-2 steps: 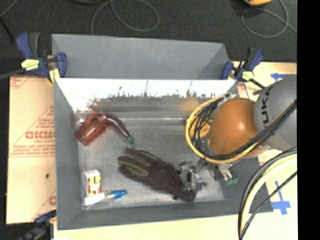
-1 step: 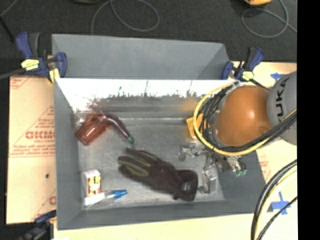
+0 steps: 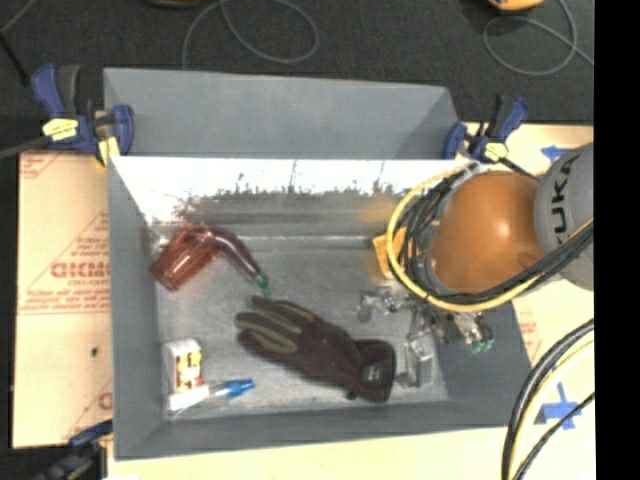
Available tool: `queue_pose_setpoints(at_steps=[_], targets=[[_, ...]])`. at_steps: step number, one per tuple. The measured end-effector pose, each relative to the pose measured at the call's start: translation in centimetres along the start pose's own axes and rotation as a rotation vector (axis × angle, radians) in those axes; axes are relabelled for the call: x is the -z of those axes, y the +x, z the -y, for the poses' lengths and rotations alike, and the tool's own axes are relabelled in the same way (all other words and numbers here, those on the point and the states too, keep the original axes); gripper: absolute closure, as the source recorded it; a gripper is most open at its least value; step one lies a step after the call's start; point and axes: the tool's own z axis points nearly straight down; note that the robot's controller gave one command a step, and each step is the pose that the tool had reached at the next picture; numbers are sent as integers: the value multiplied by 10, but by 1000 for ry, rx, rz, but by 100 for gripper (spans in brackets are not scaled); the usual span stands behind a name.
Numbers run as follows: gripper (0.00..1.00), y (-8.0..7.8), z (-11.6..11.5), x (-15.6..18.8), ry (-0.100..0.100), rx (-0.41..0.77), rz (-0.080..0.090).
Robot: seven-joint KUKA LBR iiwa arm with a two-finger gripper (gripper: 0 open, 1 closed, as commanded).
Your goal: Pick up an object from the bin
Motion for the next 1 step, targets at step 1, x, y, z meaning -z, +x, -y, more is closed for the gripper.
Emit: queue_pose_setpoints(at_steps=[1], targets=[[100, -13, -21, -68, 0, -229, 4]])
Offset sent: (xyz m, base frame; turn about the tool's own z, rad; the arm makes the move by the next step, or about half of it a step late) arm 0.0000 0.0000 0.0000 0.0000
